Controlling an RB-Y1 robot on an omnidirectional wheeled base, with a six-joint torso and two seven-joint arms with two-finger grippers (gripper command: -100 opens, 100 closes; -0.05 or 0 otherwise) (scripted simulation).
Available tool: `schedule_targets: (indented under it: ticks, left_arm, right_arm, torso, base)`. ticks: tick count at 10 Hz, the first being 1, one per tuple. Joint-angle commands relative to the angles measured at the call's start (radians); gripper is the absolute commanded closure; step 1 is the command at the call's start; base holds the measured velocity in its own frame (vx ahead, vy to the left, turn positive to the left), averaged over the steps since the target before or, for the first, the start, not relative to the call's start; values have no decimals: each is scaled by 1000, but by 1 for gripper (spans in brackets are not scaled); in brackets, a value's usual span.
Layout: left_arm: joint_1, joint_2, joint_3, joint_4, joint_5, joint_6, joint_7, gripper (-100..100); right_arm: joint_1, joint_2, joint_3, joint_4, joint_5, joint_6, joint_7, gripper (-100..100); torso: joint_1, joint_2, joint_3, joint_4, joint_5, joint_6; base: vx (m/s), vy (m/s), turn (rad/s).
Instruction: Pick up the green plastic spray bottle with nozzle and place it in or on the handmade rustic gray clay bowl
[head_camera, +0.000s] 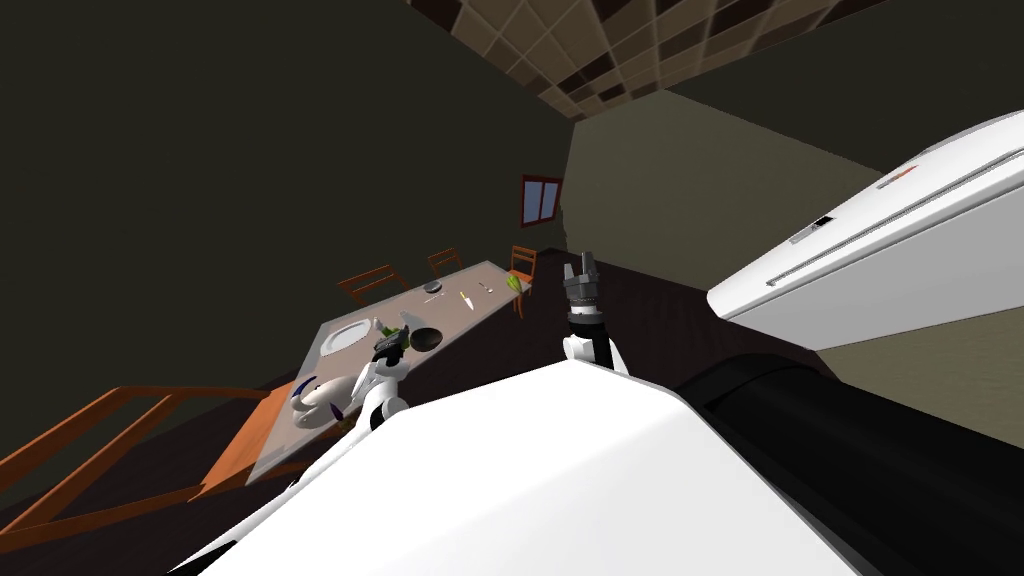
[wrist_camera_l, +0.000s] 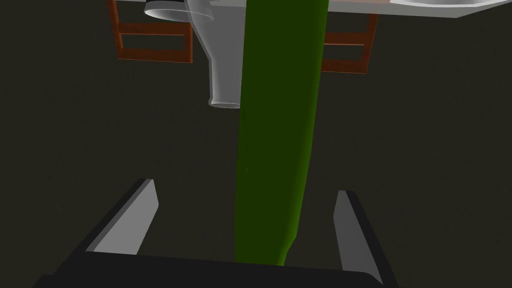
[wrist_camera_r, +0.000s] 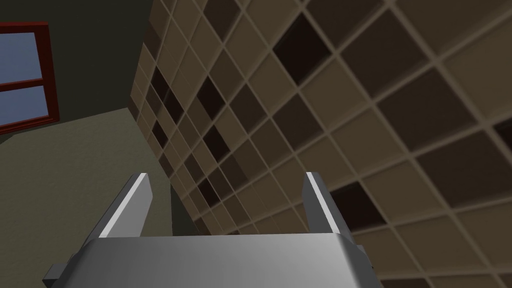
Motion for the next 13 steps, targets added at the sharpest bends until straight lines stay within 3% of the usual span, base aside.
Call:
schedule_targets:
  ticks: [1, 7, 10, 11, 13]
  left_arm:
    - [-29, 26, -24, 20, 9, 36, 16, -100]
    - [-122, 97, -104, 67, 32, 149, 61, -100]
    - [-126, 95, -93, 73, 28, 143, 52, -100]
    - [-125, 95, -95, 72, 29, 145, 55, 0]
    - [-125, 95, -95, 72, 29, 145, 55, 0]
  right_arm:
    - [0, 0, 0, 0, 0, 0, 0, 0]
    - [0, 0, 0, 0, 0, 0, 0, 0]
    - [0, 0, 0, 0, 0, 0, 0, 0]
    - [0, 0, 0, 0, 0, 0, 0, 0]
    - [0, 0, 0, 0, 0, 0, 0, 0]
  torso:
    - [0, 0, 0, 0, 0, 0]
    - [-1, 3, 2, 1, 0, 1]
    - [-2, 0, 0, 1, -1, 1]
    - [-2, -2, 0, 0, -1, 1]
    - [-2, -2, -1, 0, -1, 1]
  base:
    - [-120, 14, -57]
    - [-95, 8, -43]
    - [-26, 5, -4]
    - [0, 0, 0]
    - [0, 0, 0]
